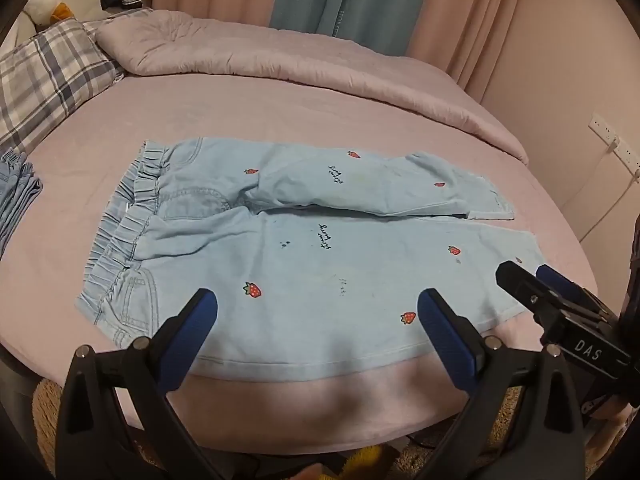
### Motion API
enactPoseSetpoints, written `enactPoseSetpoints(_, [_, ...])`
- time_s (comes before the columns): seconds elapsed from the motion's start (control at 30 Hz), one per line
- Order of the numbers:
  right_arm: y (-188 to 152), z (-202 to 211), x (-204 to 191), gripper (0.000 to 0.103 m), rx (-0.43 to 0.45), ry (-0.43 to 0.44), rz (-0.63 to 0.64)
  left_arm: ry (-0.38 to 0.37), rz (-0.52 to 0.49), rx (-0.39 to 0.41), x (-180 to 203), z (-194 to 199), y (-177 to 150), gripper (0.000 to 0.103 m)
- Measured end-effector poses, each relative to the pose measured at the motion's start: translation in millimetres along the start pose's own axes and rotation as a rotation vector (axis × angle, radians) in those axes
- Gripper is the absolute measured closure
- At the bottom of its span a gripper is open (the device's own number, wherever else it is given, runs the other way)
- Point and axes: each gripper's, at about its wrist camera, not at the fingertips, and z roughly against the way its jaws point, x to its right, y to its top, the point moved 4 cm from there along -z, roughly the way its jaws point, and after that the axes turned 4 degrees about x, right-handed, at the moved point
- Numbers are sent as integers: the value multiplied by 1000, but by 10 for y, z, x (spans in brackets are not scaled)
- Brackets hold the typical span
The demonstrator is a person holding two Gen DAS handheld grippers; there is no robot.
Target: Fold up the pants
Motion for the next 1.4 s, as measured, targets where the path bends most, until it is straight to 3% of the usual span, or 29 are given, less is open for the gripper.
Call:
enactPoseSetpoints(0.3, [-3,-8,-41,1,-5,0,11,-23,26,-3,2,15,-22,5])
enactPoseSetpoints(0.73, [-10,-31,-42,1,-19,-11,0,23,16,-37,-103,-12,-44,5])
enactPoseSetpoints(1.4, [-15,-46,-16,1,-35,-13,-11,-22,80,-62,-115,-63,-65,6])
